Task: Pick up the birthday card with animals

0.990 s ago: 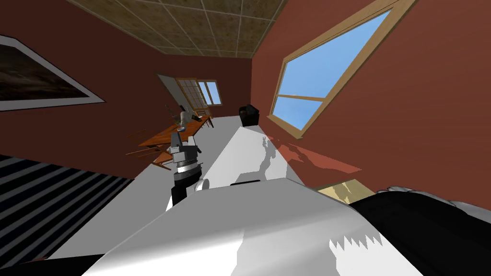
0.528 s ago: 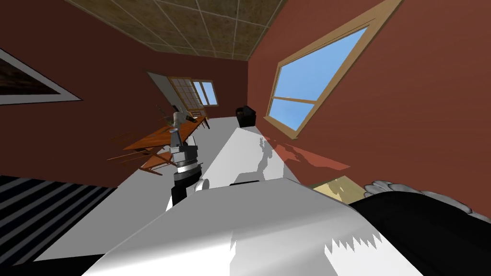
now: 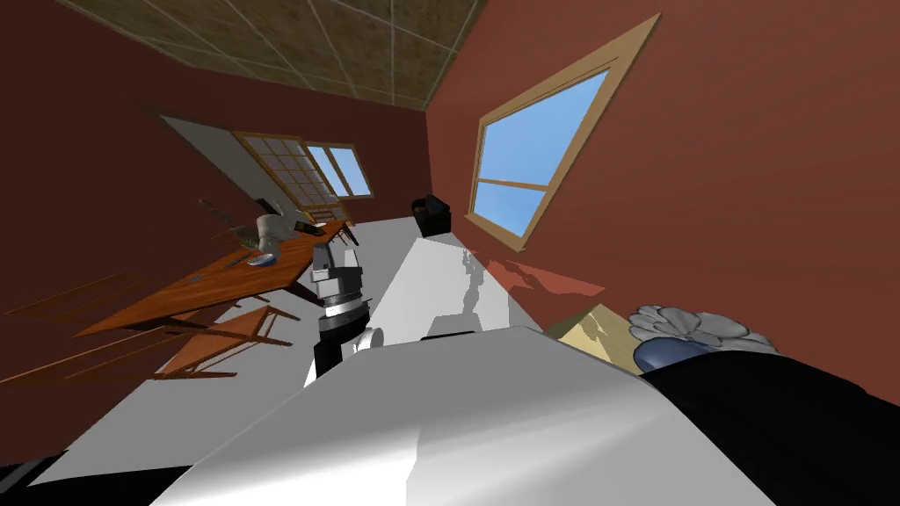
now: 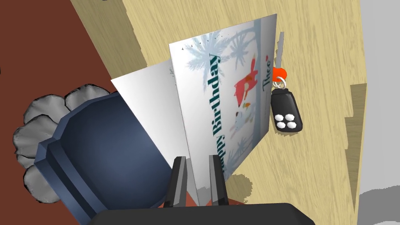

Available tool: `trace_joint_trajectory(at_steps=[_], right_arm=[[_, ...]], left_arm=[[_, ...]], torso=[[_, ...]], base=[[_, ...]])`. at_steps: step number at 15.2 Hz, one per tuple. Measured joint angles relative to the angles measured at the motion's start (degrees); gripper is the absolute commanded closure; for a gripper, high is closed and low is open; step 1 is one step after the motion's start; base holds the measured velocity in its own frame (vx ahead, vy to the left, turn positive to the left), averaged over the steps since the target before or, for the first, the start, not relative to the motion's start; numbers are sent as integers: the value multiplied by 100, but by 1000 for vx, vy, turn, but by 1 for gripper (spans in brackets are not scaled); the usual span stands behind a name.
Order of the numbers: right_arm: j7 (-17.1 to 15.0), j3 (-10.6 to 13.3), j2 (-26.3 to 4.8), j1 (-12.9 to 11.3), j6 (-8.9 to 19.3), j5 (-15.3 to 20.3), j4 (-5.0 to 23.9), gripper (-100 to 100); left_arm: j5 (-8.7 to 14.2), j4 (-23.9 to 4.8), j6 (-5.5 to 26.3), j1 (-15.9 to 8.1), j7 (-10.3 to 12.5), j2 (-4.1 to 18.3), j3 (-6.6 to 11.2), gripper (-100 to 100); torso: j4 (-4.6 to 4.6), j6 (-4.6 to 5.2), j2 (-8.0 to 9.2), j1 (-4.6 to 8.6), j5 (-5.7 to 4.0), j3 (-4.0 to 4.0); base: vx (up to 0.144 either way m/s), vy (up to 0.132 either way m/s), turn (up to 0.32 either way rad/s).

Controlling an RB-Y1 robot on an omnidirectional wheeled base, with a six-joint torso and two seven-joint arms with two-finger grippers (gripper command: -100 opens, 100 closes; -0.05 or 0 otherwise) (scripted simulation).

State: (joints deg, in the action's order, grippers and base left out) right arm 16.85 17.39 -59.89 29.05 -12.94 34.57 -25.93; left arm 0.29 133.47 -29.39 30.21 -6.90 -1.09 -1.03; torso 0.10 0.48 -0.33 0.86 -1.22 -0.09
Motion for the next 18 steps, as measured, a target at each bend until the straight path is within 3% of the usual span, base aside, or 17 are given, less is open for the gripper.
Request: trace_joint_trajectory(at_steps=[2,3,6,9,13,15,17,18], right_arm=[[205,-31,-43,-17,-31,10,-70,100],[191,4,-123,48,18,8,-281,100],[579,-182,-52,-195,-208,44,57,100],[978,-328,-89,-365,-365,72,111,100],[1246,-389,-209,-342,-396,99,-155,100],[1428,-443,-190,-434,-476,112,-28,100],[1813,-598,-140,-708,-712,142,283,100],[1886,-601,-168,-657,-711,141,192,100]], left_arm=[[0,0,0,-2,0,0,-1,0],[0,0,0,-1,0,0,0,0],[0,0,0,-3,0,0,-1,0],[0,0,0,0,0,0,0,0],[0,0,0,-1,0,0,0,0],[0,0,1,-3,0,0,-1,0],[0,0,0,-1,0,0,0,0],[0,0,0,-2,0,0,0,0]], torso=[[2,-16,4,-2,3,2],[2,-10,4,3,5,3],[7,-20,29,6,5,16],[1,3,15,-1,10,8],[-1,-6,12,-11,16,5],[3,-27,22,-9,17,10],[-2,-7,17,-10,18,7],[-1,-12,24,-12,19,10]], base=[[138,-3,-207],[151,-15,-326],[78,-6,-116],[153,14,-388],[130,25,-248],[83,17,-107],[108,25,-252],[40,19,-52]])
